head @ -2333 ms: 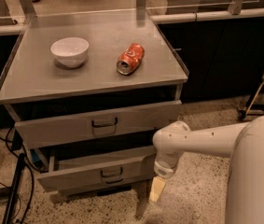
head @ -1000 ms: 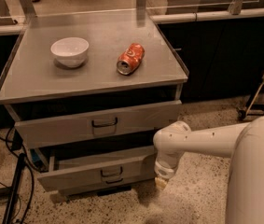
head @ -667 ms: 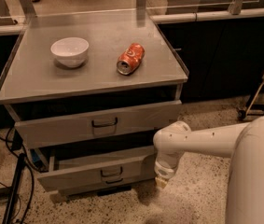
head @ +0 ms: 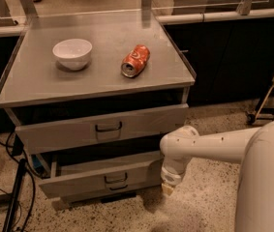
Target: Close middle drawer
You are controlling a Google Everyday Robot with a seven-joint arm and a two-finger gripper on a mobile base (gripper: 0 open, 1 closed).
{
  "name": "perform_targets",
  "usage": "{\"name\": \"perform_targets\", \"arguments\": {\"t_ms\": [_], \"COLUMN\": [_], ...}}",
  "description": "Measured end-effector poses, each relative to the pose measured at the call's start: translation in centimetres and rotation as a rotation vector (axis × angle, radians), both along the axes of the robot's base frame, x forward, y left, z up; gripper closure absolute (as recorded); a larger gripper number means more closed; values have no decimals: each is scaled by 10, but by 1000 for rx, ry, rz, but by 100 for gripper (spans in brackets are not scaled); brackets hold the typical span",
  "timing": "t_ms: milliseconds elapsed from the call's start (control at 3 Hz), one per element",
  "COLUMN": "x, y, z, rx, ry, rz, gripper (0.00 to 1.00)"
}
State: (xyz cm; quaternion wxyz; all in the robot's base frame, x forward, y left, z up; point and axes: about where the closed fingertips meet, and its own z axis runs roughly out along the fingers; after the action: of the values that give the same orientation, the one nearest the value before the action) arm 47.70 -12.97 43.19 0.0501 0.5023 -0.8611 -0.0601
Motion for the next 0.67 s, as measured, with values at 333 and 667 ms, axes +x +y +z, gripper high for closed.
{"name": "perform_targets", "arguments": {"t_ms": [333, 667], "x": [17, 41], "y": [4, 7], "z": [6, 8], "rx": [1, 13], "ry": [-58, -114], "rz": [-39, -81], "gripper": [100, 100]}}
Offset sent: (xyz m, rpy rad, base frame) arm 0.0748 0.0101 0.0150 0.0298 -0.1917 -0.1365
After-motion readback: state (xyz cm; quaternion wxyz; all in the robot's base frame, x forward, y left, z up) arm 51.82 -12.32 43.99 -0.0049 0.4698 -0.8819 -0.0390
